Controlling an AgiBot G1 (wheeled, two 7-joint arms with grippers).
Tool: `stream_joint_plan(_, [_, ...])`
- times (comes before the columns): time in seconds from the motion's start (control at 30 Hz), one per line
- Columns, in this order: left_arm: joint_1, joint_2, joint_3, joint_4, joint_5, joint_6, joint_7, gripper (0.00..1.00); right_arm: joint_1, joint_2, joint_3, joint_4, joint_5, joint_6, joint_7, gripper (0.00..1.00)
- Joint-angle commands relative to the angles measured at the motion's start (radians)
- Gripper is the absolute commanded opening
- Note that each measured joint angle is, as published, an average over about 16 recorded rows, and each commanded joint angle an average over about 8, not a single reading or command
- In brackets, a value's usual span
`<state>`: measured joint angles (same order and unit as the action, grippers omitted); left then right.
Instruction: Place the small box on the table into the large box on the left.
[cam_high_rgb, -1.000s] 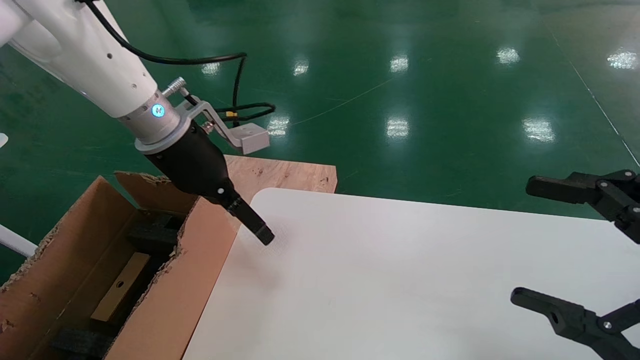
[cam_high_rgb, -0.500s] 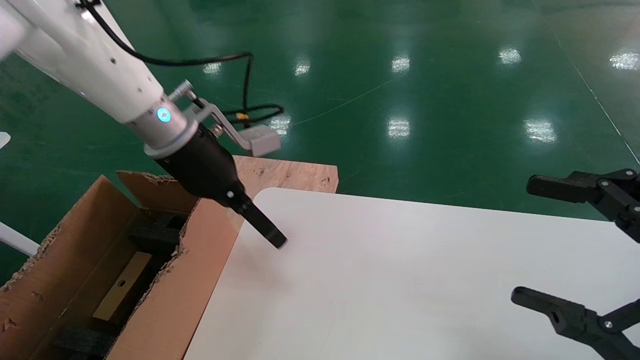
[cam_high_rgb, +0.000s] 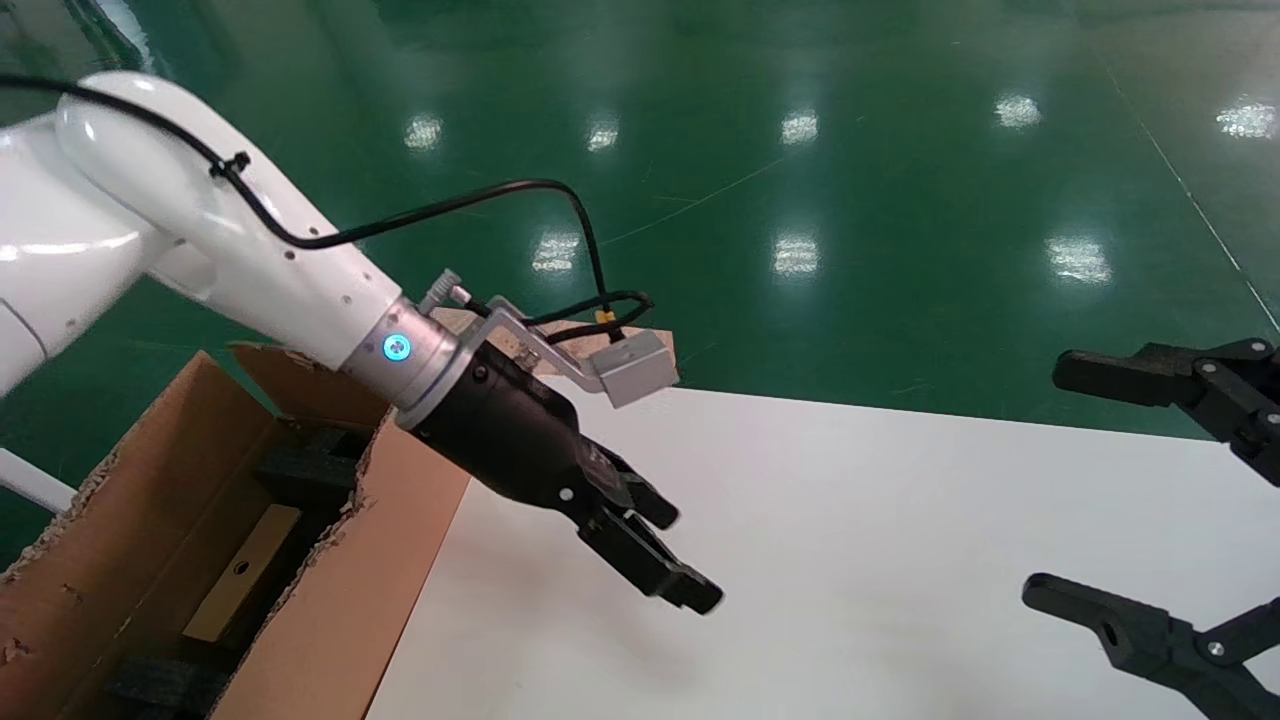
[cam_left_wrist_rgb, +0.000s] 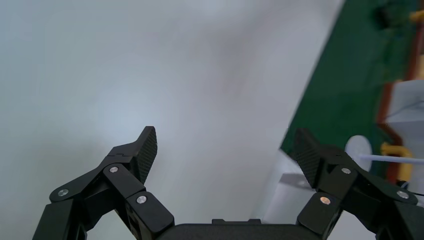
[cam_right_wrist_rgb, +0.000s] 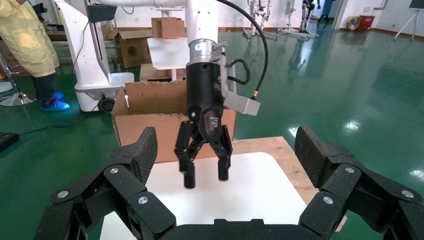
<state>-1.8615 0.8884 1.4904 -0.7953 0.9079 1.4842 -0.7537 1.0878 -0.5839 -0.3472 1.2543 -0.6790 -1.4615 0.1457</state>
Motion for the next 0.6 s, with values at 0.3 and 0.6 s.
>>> stream_joint_plan(0.3, [0.193,-0.068,-0.297,-0.12,-0.043,0.003,0.139,1.0,0.0,0.0,0.0,0.0,0.0,0.0,0.0,1.0])
stream_joint_plan(0.6, [0.367,-0.129,-0.564,-0.228,-0.083,0.005,0.264,1.0,0.0,0.0,0.0,0.0,0.0,0.0,0.0,1.0])
